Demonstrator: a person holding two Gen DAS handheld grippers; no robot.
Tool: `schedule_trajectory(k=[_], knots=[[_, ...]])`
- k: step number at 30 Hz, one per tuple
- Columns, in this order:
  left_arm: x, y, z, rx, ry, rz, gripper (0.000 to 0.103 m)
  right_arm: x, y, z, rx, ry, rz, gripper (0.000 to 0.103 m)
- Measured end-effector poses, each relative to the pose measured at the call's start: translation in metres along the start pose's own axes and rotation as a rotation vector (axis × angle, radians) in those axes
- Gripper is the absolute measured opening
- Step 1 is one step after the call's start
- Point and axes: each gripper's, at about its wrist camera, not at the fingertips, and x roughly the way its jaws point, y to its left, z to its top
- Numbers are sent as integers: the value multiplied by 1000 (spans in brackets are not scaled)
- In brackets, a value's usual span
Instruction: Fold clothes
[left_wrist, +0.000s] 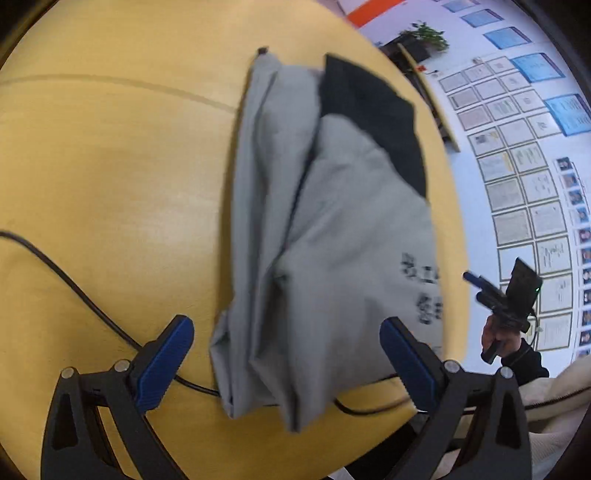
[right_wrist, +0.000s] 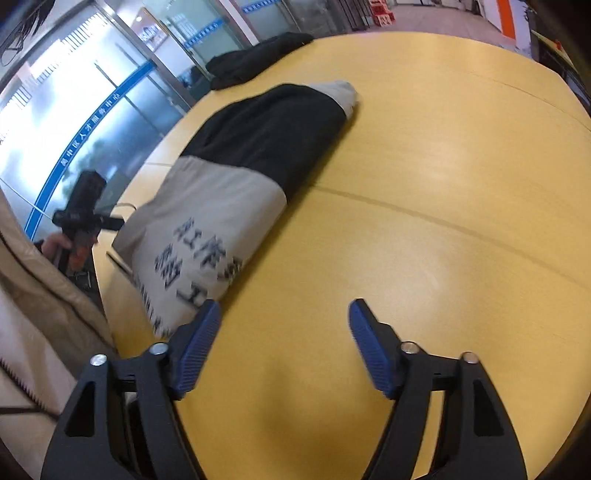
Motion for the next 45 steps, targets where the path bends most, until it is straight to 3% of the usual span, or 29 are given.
schedule_trajectory(k=[2, 6, 10, 15, 17, 19, 23, 26, 29, 31, 32, 33, 36, 37, 42, 45], knots=[[12, 0, -5, 1, 37, -17, 103, 24, -6, 18, -4, -31, 50, 90], [14, -2, -6, 52, 4, -123, 103, 62, -10, 59, 26, -56, 153, 92], [8, 5, 1, -4, 24, -187, 103, 123, -10, 86, 72, -37, 116, 92], [8, 30, 6, -77, 35, -383, 103, 148, 7, 104, 61, -88, 45, 94], [8, 40, 8, -170, 80, -420, 103, 152, 18, 105, 20, -90, -6, 96], [7, 40, 9, -210, 144, -386, 103, 155, 27, 105, -8, -88, -47, 95], [16, 20, 12, -175, 251, -284, 103, 153, 33, 106, 8, -89, -62, 94], [26, 7, 15, -183, 245, -253, 103, 154, 36, 110, 12, -72, -61, 94], [30, 1, 12, -232, 199, -293, 103, 155, 36, 112, 4, -60, -81, 78], [32, -6, 10, -221, 181, -279, 102, 160, 35, 114, 28, -54, -95, 54], [33, -9, 9, -216, 172, -272, 102, 163, 33, 115, 43, -50, -99, 50], [32, -11, 9, -217, 170, -250, 95, 165, 32, 116, 53, -48, -103, 43], [30, -6, 10, -249, 171, -200, 47, 162, 40, 119, 28, -54, -122, 34], [30, -2, 11, -265, 171, -193, 41, 161, 44, 120, 12, -64, -125, 31], [27, -10, 13, -170, 170, -183, 32, 154, 65, 124, -48, -130, -160, 25], [15, -9, 11, -182, 164, -219, 23, 154, 86, 130, -67, -158, -199, 21]])
